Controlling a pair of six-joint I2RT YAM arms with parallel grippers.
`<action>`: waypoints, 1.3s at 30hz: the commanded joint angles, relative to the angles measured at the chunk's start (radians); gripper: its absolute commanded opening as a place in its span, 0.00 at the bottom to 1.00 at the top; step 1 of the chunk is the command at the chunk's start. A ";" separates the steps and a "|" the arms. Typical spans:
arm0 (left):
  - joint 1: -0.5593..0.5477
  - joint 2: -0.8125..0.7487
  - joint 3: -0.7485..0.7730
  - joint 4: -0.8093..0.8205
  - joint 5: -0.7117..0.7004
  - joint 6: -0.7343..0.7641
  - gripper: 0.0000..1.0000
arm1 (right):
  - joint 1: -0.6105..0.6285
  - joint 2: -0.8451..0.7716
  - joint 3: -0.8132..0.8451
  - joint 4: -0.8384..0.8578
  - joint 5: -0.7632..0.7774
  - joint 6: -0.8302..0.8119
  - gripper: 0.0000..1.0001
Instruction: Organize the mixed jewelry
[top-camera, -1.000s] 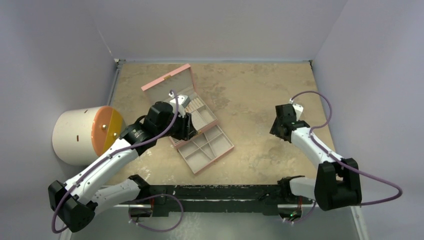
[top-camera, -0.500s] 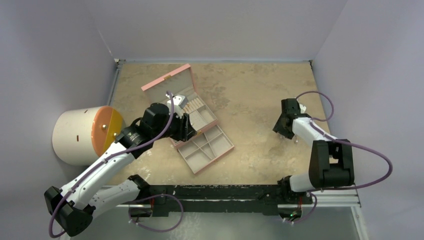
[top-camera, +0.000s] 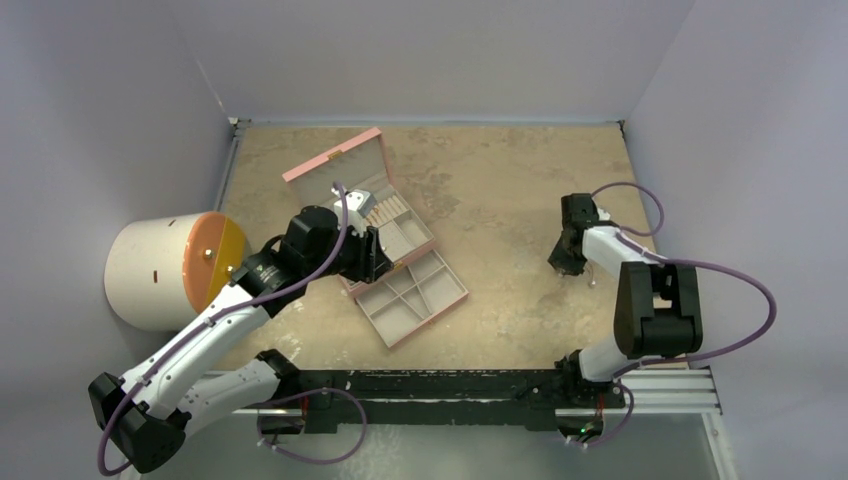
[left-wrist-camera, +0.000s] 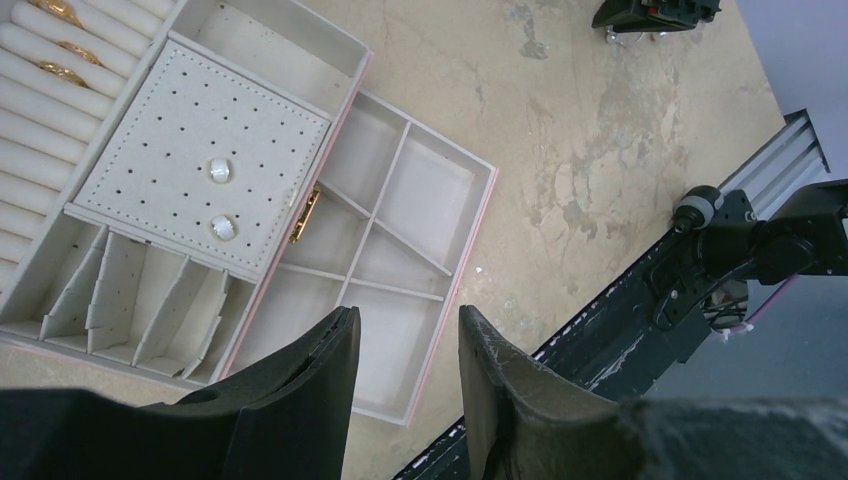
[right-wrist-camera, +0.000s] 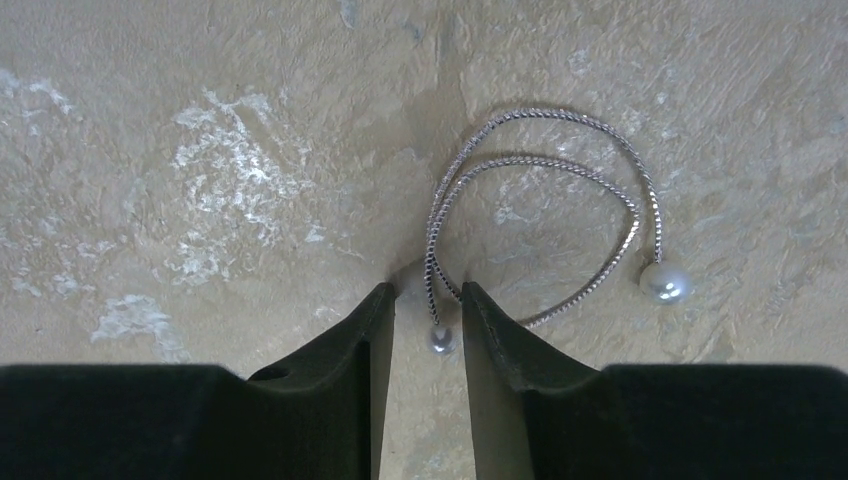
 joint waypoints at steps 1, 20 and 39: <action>-0.004 -0.011 -0.002 0.039 -0.005 0.013 0.40 | -0.005 0.018 0.039 -0.035 -0.032 0.014 0.33; -0.004 -0.018 -0.003 0.034 -0.018 0.014 0.40 | -0.003 -0.004 0.003 0.011 -0.201 0.002 0.00; -0.004 -0.009 -0.002 0.035 -0.031 0.015 0.40 | 0.111 -0.236 -0.004 0.031 -0.360 -0.083 0.00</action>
